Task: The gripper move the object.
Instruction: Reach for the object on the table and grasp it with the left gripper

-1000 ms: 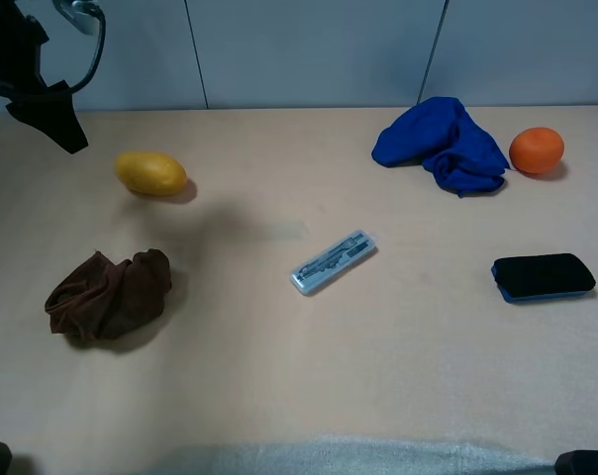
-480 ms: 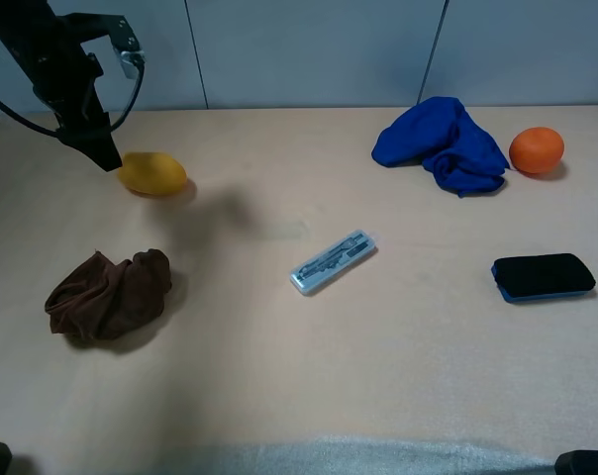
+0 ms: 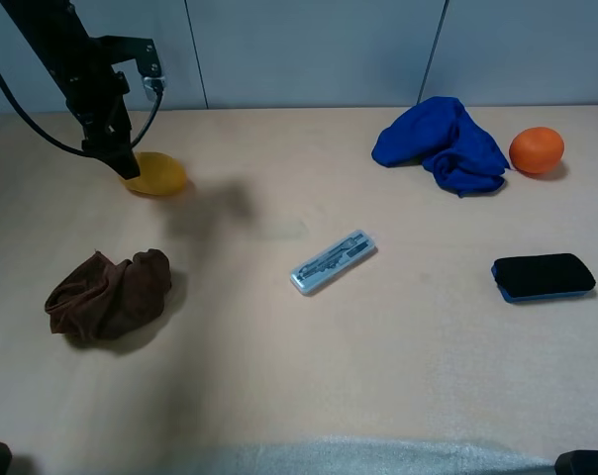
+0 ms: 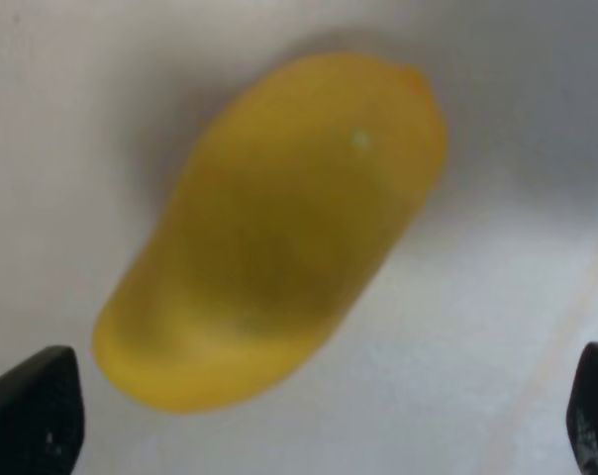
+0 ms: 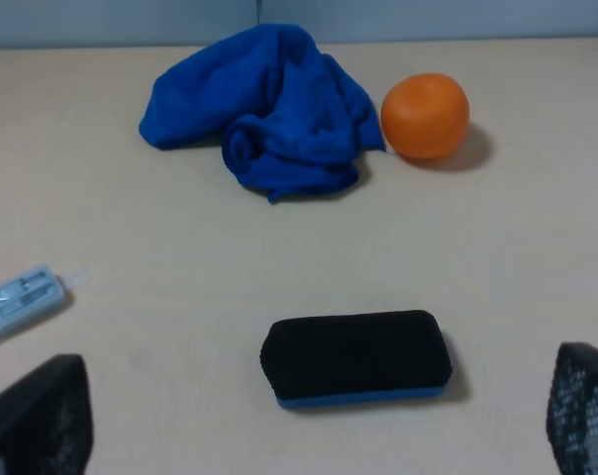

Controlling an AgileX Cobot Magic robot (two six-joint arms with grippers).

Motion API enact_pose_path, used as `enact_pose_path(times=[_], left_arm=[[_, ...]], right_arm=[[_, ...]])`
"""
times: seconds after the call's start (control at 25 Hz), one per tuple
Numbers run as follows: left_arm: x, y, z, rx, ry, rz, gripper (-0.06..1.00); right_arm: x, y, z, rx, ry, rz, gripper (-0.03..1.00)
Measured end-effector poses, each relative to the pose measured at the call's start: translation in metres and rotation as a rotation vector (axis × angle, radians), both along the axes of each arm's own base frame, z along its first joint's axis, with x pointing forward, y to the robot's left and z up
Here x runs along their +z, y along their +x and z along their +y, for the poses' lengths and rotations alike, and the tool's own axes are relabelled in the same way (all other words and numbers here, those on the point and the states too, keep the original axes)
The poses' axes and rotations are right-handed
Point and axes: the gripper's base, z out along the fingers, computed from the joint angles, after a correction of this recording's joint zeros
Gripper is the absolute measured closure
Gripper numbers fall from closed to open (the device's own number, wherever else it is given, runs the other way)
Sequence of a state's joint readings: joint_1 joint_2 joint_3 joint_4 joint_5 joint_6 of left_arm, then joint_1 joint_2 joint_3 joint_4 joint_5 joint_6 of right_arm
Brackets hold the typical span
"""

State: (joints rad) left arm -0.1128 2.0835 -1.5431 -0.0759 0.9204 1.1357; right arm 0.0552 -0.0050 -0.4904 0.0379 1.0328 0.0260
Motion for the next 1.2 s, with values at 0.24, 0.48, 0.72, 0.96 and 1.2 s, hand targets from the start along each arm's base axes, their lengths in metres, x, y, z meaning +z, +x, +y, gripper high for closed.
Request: enact_pose_path(times=[0.24,0.48,0.72,0.96,1.2], left_arm=[[-0.011,0.008,-0.001,-0.046,0.003,-0.002,-0.05],[-0.033,0.012,-0.002,-0.085,-0.006,0.014,-0.05],[-0.043,0.017,-0.004,-0.109,-0.013,-0.01,-0.05],[-0.058,0.018,-0.004,-0.125,-0.013,0.007,-0.05],[-0.071,0.018,-0.004,-0.136,-0.011,0.035,-0.05]], right_arm=[[0.0,0.0,0.0,0.0,0.0,0.0,0.27],[0.0,0.0,0.0,0.0,0.0,0.0,0.27],[0.0,0.0,0.0,0.0,0.0,0.0,0.27],[0.0,0.0,0.0,0.0,0.0,0.0,0.27],[0.0,0.0,0.0,0.0,0.0,0.0,0.27]])
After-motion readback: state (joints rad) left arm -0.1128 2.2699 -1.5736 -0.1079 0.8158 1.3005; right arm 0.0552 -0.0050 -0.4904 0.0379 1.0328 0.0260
